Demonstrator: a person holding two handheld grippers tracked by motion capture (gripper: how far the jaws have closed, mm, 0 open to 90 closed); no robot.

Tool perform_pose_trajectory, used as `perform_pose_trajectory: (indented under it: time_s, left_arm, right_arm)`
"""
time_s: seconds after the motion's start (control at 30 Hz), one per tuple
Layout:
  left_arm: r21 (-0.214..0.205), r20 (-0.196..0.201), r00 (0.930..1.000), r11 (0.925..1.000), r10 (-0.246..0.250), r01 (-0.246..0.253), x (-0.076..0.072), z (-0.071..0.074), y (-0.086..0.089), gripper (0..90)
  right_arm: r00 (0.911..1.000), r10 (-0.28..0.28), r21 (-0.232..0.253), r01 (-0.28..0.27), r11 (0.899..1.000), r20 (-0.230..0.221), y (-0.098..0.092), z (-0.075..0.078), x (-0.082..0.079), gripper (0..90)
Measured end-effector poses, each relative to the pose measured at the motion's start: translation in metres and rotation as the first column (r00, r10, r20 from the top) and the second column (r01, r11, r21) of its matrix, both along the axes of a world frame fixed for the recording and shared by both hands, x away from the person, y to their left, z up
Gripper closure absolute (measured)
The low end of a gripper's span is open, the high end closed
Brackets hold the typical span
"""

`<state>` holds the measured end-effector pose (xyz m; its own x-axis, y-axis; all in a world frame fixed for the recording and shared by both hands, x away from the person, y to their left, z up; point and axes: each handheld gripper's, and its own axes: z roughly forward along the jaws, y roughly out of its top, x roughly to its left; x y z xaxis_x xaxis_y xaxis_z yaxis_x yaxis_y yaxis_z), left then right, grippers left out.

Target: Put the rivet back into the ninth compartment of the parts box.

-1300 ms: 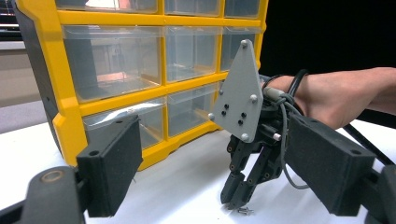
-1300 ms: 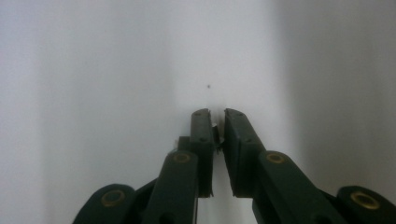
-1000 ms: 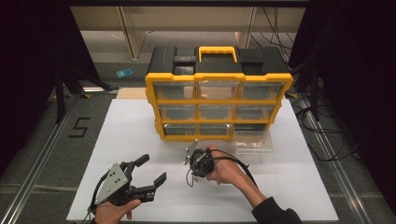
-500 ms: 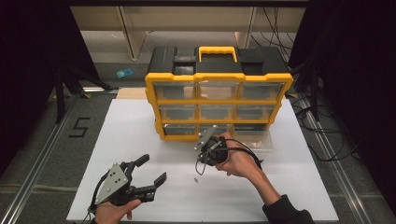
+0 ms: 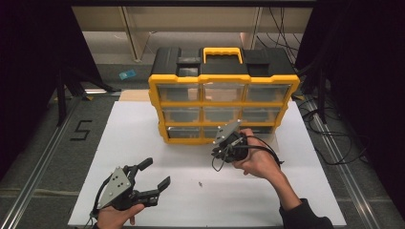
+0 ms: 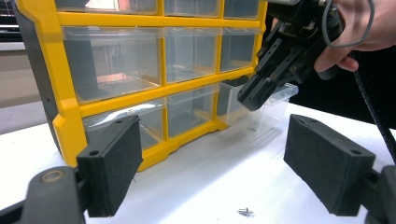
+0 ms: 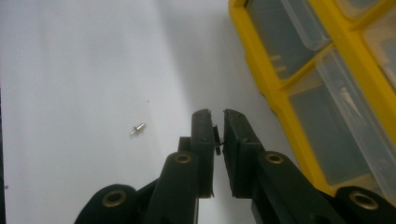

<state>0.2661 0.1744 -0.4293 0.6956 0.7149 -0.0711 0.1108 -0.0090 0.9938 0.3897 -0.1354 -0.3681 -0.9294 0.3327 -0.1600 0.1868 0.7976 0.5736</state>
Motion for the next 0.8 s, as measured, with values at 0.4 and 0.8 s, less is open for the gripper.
perform_pose_trajectory:
  time_s: [0.4,0.8]
  left_arm:
    - [-0.004,0.000,1.0000,1.0000,-0.001,0.001,0.000,0.000,0.000,18.8]
    - [-0.003,0.000,1.0000,1.0000,-0.001,0.001,0.000,0.000,0.000,18.8]
  right_arm:
    - [0.9981,-0.058,0.029,0.058,0.998,0.019,-0.028,0.013,-0.004,83.2]
    - [0.9910,-0.127,0.059,0.125,0.990,0.042,-0.059,0.024,-0.005,83.2]
